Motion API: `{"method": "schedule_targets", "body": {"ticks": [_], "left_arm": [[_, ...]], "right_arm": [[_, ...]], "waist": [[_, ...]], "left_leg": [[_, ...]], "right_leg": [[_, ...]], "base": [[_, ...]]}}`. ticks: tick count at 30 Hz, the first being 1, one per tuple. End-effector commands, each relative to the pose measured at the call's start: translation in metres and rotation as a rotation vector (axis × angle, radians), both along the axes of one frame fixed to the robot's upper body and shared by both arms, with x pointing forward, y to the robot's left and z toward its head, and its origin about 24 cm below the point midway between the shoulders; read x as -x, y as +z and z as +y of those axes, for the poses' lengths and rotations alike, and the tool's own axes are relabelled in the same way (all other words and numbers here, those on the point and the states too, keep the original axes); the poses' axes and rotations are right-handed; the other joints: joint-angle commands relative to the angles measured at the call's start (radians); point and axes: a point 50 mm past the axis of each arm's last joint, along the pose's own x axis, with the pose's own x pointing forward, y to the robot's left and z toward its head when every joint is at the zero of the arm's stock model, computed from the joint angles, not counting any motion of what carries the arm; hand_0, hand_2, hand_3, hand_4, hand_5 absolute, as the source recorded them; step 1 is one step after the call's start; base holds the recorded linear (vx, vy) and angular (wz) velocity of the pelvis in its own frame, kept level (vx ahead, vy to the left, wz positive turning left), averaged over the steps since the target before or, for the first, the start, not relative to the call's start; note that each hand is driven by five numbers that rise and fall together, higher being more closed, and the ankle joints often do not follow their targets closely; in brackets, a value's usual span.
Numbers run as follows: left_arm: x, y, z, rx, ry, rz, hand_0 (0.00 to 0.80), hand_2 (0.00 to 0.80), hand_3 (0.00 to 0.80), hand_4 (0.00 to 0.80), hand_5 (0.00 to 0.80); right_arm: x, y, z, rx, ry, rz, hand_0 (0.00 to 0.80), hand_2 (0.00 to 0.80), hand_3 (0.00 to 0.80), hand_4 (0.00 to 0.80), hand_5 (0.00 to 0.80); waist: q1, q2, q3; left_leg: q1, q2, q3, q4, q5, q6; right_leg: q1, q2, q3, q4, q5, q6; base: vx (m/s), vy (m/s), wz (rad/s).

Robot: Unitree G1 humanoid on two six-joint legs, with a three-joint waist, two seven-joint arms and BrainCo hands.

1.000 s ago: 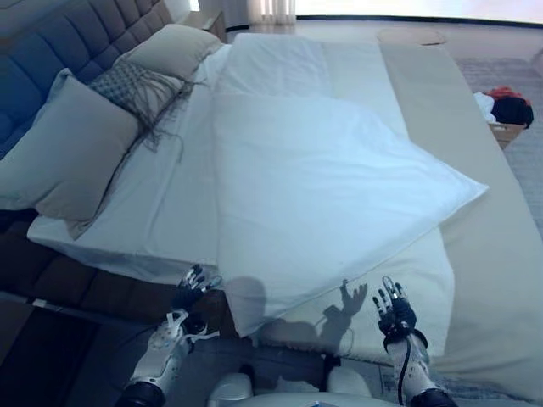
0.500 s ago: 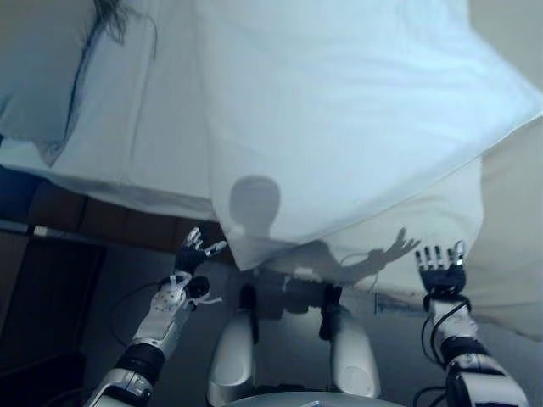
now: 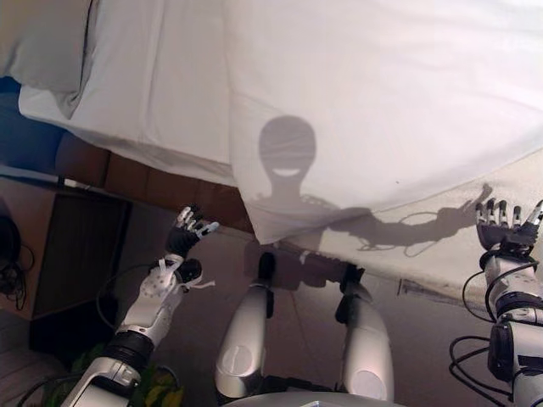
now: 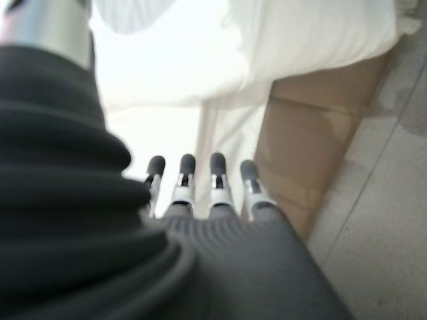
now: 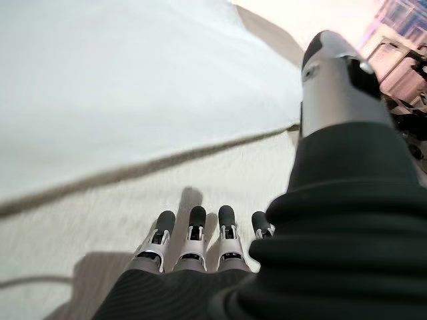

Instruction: Make the bed neatly

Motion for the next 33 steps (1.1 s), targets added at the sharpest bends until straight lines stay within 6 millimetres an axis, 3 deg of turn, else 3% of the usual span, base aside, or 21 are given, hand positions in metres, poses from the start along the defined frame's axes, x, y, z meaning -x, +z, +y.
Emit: {"method": "schedule_targets", "body": {"ticks": [1,8,16,24,33], "left_arm": [[-0.004,0.021,0.005,0.008,-0.036,-0.097,0.0,0.0,0.0,0.0,0.0],[-0.009,0.041,0.001,-0.01,-0.098,-0.164,0.0,0.0,0.0,0.0,0.0],[-0.012,0.056,-0.003,-0.019,-0.126,-0.207,0.0,0.0,0.0,0.0,0.0],[-0.013,0.069,-0.001,-0.028,-0.138,-0.26,0.0,0.0,0.0,0.0,0.0],[-0.011,0.079,0.013,-0.044,-0.115,-0.265,0.0,0.0,0.0,0.0,0.0]], "right_arm": [[0.007,0.026,-0.02,0.009,-0.065,-0.127,0.0,0.0,0.0,0.0,0.0],[0.0,0.031,-0.016,0.001,-0.054,-0.162,0.0,0.0,0.0,0.0,0.0],[-0.008,0.031,-0.007,0.025,-0.027,-0.176,0.0,0.0,0.0,0.0,0.0],[-0.014,0.045,-0.009,0.039,-0.038,-0.204,0.0,0.0,0.0,0.0,0.0],[-0.02,0.054,-0.006,0.042,-0.024,-0.239,0.0,0.0,0.0,0.0,0.0]], "waist": [[0.011,-0.006,-0.042],[0.031,-0.009,-0.024],[0.045,-0.004,0.005],[0.059,0.016,0.019],[0.065,0.01,0.03]], "left_leg": [[-0.103,0.0,-0.072,-0.082,0.176,0.009],[-0.15,-0.002,-0.086,-0.117,0.215,0.013],[-0.204,-0.009,-0.087,-0.063,0.202,0.012],[-0.253,-0.03,-0.089,-0.057,0.223,0.027],[-0.317,-0.036,-0.089,0.085,0.17,0.034]], "right_leg": [[0.008,-0.087,0.01,0.063,-0.026,0.123],[-0.014,-0.073,-0.014,0.056,-0.022,0.123],[-0.055,-0.087,-0.034,0.098,-0.036,0.126],[-0.12,-0.107,-0.013,0.15,-0.047,0.136],[-0.2,-0.127,0.01,0.295,-0.087,0.123]], "base": [[0.034,-0.124,0.21],[0.013,-0.145,0.16],[0.035,-0.061,0.08],[0.051,-0.017,0.13],[0.029,-0.008,0.15]]}}
